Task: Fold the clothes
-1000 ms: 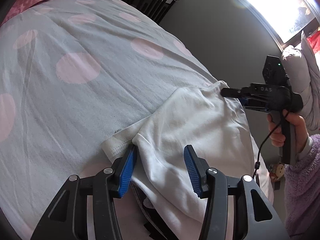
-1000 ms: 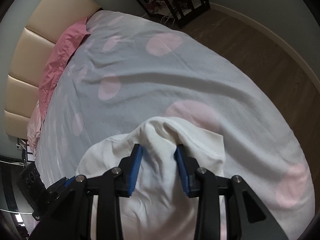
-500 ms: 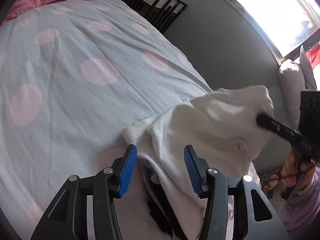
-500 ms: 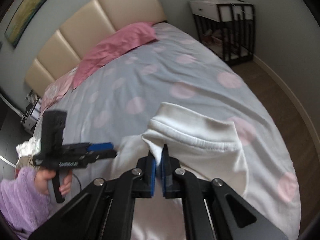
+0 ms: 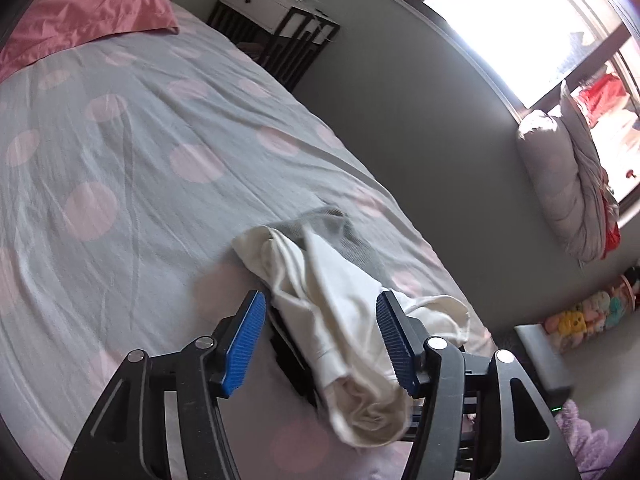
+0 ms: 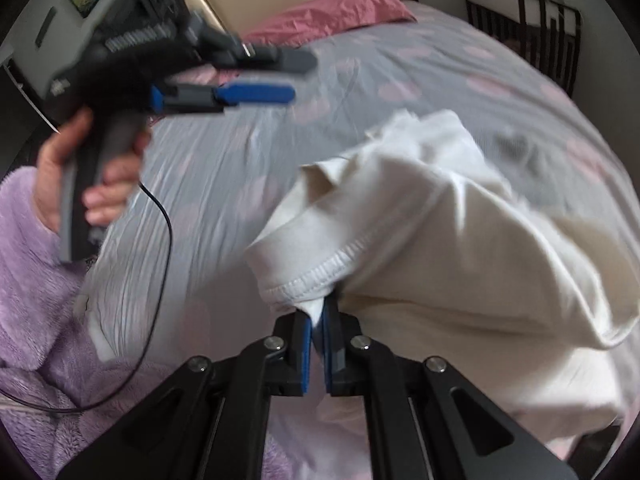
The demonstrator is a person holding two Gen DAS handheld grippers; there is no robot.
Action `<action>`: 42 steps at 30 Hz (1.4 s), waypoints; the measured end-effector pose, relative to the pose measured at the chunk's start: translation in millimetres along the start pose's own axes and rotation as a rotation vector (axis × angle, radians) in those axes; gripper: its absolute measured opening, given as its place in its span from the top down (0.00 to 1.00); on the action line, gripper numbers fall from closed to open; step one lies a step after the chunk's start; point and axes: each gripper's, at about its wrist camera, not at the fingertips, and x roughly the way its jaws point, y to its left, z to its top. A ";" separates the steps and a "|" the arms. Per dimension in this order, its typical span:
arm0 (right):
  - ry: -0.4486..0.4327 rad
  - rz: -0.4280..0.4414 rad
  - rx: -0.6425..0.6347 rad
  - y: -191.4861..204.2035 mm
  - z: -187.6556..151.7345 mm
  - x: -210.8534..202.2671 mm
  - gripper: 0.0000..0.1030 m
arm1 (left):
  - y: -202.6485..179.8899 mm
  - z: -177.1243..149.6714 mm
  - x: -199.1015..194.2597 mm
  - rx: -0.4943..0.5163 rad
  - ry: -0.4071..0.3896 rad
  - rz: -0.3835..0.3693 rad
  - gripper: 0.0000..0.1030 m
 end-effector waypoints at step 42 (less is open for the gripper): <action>-0.162 -0.304 -0.004 -56.6 38.5 -24.5 0.86 | -35.5 -30.9 42.1 0.109 0.150 -0.111 0.35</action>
